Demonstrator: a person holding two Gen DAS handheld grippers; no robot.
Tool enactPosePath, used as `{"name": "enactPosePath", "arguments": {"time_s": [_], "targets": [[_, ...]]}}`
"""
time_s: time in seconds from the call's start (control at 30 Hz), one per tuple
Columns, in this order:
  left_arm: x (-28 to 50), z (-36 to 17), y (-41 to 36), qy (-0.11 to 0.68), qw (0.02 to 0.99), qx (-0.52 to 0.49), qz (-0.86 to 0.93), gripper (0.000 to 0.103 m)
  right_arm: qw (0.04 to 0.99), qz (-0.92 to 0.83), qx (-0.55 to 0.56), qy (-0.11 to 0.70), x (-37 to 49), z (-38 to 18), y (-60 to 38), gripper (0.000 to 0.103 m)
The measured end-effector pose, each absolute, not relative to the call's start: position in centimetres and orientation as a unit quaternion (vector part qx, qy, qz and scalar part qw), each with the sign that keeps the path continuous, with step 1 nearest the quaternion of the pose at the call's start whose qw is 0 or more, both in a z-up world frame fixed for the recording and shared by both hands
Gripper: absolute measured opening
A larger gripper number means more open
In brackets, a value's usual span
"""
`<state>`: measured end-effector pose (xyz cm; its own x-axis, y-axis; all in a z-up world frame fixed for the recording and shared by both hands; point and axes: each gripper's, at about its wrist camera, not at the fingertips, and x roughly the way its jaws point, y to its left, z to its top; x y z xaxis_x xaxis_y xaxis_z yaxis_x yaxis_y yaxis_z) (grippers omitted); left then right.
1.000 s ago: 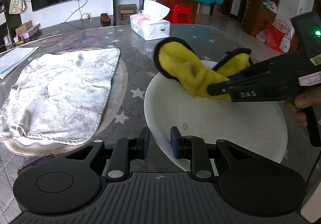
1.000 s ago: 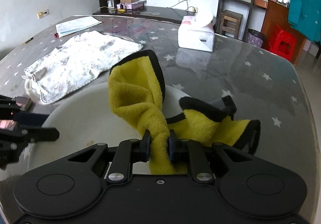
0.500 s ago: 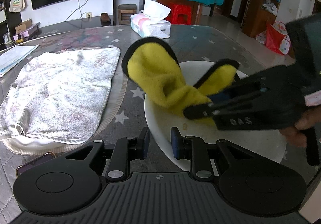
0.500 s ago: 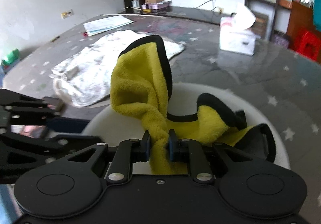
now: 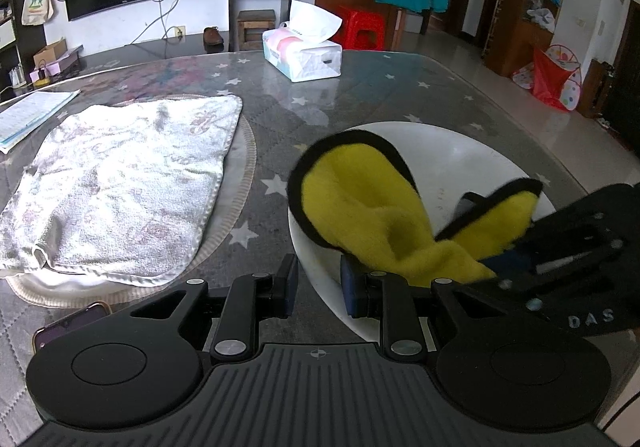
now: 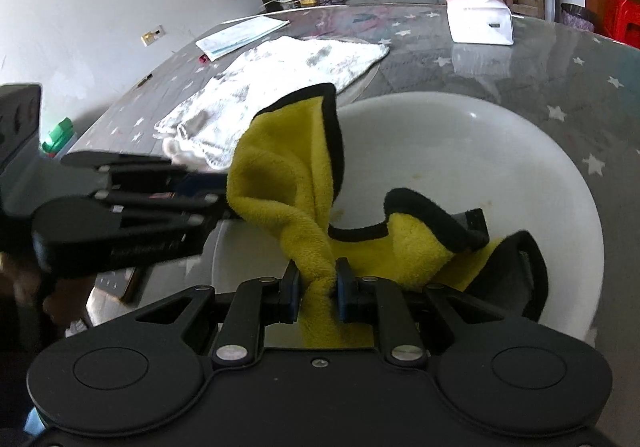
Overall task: Clean bowl
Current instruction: 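Wipe the bowl interior with the yellow cloth in the right gripper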
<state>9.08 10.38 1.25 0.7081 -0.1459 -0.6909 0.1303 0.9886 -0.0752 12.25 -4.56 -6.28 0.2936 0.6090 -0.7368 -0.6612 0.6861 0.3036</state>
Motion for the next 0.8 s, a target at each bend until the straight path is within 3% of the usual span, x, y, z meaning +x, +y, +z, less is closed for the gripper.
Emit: {"name": "enactPosePath", "arguments": {"time_s": [0.8], "targets": [[9.1,1.2,10.3,0.373,0.925,0.0,-0.07,0.028,0.811,0.364,-0.076,0.451,11.6,-5.8,-8.0,0.018]]}}
